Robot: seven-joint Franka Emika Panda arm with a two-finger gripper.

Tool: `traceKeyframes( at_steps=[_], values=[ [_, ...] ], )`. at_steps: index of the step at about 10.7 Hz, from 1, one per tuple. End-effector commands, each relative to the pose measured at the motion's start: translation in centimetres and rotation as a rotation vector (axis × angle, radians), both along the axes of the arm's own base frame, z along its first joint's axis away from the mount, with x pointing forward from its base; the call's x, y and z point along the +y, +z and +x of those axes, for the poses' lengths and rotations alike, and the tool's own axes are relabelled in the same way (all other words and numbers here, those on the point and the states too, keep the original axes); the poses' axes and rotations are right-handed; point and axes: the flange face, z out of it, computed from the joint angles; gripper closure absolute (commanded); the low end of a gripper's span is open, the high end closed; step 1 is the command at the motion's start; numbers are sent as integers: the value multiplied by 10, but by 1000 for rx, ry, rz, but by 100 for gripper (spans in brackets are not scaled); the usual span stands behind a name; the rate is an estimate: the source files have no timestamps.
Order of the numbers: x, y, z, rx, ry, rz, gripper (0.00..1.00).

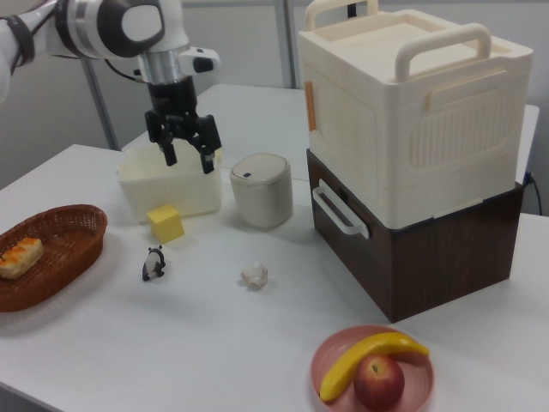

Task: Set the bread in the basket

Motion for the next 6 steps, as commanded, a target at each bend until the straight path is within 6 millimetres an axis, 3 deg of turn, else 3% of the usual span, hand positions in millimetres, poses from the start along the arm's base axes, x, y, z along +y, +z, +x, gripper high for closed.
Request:
traceKeyframes(
  at_steps=[1,4,6],
  values=[
    [-23,-5,-2,8,4,18,0],
    [-18,-14,1,22,17,49,0],
    [-23,-9,3,-12,7,51,0]
  ],
)
